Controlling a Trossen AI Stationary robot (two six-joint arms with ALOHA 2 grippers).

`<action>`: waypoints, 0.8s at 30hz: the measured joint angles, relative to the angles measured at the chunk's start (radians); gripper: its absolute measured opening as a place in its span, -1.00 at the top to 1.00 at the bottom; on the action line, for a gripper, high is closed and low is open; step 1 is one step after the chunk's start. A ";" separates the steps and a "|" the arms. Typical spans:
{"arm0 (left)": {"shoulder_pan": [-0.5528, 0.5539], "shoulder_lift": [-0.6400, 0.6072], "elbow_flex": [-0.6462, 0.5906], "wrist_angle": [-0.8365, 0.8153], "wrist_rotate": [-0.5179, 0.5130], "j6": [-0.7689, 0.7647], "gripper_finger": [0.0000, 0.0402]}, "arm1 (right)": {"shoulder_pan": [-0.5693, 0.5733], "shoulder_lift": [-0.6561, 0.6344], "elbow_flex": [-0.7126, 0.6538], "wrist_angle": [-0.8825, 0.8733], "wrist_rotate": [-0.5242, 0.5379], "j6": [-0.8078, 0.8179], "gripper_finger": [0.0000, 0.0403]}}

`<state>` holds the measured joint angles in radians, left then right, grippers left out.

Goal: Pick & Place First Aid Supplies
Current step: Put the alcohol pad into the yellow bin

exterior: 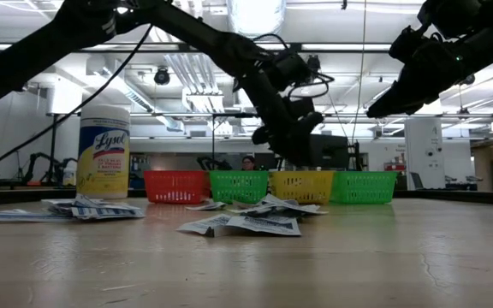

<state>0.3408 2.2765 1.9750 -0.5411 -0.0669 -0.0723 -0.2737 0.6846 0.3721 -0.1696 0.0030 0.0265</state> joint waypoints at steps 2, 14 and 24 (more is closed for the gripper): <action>0.000 -0.001 0.035 -0.033 0.000 0.000 0.09 | 0.000 0.000 0.000 0.000 0.000 0.000 0.28; -0.082 -0.003 0.326 -0.710 0.006 -0.084 -0.03 | 0.000 0.000 0.000 -0.001 0.000 -0.003 0.28; -0.198 -0.003 0.297 -0.955 0.007 -0.574 -0.03 | 0.000 0.000 0.000 -0.002 0.000 -0.003 0.28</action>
<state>0.1431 2.2730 2.2724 -1.4963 -0.0601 -0.6463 -0.2737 0.6846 0.3721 -0.1719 0.0029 0.0231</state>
